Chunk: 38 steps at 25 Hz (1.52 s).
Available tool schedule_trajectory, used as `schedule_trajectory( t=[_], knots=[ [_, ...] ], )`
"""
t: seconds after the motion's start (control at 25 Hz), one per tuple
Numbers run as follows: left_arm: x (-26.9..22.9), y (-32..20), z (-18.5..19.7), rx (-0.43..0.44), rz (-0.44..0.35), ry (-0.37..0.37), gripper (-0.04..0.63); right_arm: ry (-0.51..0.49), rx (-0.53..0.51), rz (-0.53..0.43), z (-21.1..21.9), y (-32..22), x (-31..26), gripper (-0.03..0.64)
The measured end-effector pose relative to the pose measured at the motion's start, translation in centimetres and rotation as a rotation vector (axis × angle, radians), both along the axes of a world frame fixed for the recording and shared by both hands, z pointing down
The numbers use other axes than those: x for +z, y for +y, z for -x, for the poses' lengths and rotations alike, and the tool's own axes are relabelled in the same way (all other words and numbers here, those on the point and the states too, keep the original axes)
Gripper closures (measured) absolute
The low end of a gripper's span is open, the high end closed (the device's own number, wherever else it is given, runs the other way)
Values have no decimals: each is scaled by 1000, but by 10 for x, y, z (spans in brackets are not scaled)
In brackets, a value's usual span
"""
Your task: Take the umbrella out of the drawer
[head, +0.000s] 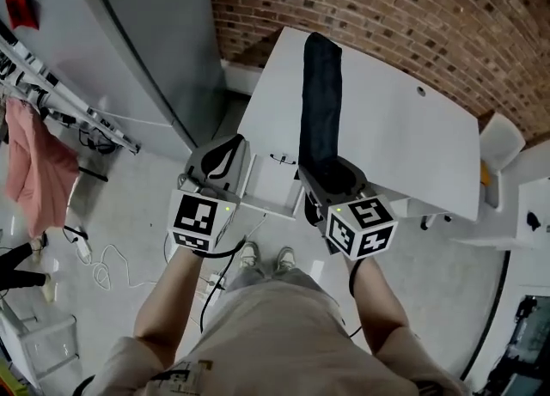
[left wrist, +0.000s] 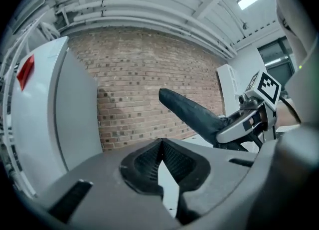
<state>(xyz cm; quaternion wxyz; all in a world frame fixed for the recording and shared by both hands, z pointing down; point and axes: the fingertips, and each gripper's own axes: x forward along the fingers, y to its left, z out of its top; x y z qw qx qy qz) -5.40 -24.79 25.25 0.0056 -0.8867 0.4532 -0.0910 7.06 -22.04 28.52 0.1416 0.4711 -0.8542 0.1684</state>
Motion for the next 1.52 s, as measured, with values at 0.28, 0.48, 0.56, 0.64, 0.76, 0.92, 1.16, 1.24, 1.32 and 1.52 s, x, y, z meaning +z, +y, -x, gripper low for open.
schedule_trajectory(
  t=[0.28, 0.48, 0.56, 0.64, 0.76, 0.92, 1.16, 1.24, 1.32, 1.52],
  knots=[
    [-73, 16, -21, 47, -122, 73, 588, -21, 62, -183, -31, 12, -88, 413],
    [-105, 37, -33, 105, -164, 95, 588, -56, 75, -284, -44, 34, -131, 413],
    [-114, 43, -34, 114, -174, 100, 588, -47, 86, -316, -47, 42, -143, 413],
    [-119, 51, -36, 118, -182, 99, 588, -46, 92, -343, -48, 49, -152, 411],
    [-124, 59, -46, 137, -187, 106, 588, -67, 99, -372, -54, 59, -160, 411],
    [-124, 66, -49, 133, -190, 102, 588, -91, 101, -401, -59, 68, -160, 411],
    [-120, 78, -57, 113, -165, 95, 588, -68, 94, -369, -65, 79, -143, 411],
    [-117, 83, -58, 110, -159, 77, 588, -72, 96, -352, -67, 83, -137, 411],
    [-114, 86, -59, 116, -154, 62, 588, -75, 102, -338, -70, 86, -131, 411],
    [-105, 87, -61, 119, -146, 52, 588, -82, 101, -331, -73, 90, -126, 411]
  ],
)
